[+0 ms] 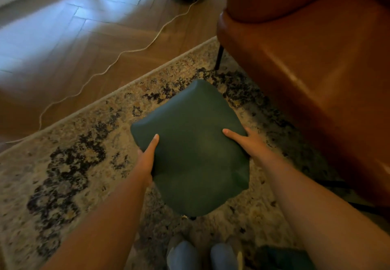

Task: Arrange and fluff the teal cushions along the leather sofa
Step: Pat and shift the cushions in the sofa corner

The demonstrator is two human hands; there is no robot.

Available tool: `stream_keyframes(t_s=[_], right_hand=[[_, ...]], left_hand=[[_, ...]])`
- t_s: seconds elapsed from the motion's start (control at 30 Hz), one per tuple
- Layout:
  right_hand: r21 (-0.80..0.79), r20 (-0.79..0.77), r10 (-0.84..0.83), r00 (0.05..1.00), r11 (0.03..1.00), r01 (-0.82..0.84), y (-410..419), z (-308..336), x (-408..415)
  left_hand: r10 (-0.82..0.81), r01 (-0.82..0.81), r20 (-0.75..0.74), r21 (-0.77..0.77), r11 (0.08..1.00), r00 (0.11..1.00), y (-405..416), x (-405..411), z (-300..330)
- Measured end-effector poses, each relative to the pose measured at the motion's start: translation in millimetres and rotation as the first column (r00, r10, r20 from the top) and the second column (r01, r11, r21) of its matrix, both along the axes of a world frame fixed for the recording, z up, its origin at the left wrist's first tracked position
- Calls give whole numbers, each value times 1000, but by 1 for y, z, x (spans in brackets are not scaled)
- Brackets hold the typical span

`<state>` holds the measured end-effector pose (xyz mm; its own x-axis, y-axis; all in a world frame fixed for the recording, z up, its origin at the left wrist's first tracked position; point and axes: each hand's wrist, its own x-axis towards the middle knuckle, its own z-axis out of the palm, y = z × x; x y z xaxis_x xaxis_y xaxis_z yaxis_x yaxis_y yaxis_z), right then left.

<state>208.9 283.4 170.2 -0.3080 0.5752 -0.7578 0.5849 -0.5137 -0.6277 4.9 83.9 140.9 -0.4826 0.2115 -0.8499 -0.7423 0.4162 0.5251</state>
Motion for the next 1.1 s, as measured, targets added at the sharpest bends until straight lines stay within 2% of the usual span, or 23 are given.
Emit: stream_keyframes(t_s=[0.2,0.33,0.57,0.7,0.8,0.9,1.1], right_hand=[[106,-23,-7,1000,994,9,40,126,26],[270,-17,-54,998,961,57,78,191,46],[434,24,-131,991,895,108,186,270,94],[492,57,-182,982,861,131,262,291,127],[524,107,-198,974,844,114,318,301,155],[552,148,-186,971,831,75,367,307,174],[583,245,-163,956,812,-11,461,313,194]], left_hand=[[-58,60,-42,51,997,997,59,12,111],[-131,133,-24,126,983,991,116,24,167],[-237,228,-3,288,930,971,249,61,239],[-316,286,48,313,906,948,341,89,252],[-329,279,118,315,907,937,403,110,254],[-313,258,128,328,909,941,457,129,245],[-446,332,229,405,852,865,557,160,218]])
